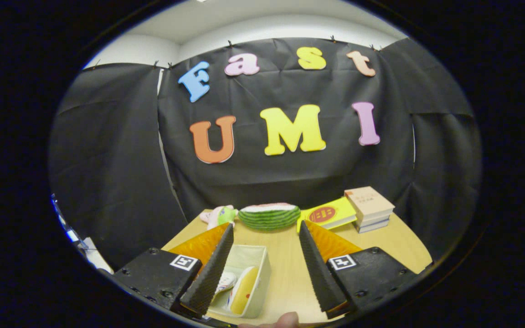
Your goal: Open the storage box then place both shoes into the box .Put the left shoe in first, then the right shoe, with the right side of both shoes facing outward in a uniform manner.
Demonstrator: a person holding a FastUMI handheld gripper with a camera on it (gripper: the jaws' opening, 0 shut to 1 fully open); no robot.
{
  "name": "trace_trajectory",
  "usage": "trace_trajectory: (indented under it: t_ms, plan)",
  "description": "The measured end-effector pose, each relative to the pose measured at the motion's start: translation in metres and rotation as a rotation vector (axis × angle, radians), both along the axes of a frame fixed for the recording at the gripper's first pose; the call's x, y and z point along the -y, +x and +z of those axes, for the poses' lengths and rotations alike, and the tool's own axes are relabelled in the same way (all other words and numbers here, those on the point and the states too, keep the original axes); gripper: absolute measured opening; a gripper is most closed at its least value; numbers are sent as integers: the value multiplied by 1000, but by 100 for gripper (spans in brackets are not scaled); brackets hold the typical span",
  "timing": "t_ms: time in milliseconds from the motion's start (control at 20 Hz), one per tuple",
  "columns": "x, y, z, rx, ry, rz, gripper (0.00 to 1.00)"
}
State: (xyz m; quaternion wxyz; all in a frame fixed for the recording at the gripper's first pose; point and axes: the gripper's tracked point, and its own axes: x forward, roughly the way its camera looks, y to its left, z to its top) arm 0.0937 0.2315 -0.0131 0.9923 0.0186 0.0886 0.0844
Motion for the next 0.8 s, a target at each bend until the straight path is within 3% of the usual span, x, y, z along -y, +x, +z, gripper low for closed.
trace_trajectory:
  t_ms: [150, 300, 400, 800]
  plan:
    - [26, -21, 41, 124, -46, -31, 100]
    - [48, -42, 71, 231, -36, -86, 100]
    - [65, -63, 62, 196, -74, -107, 100]
    - [90, -81, 39, 250, 43, -151, 100]
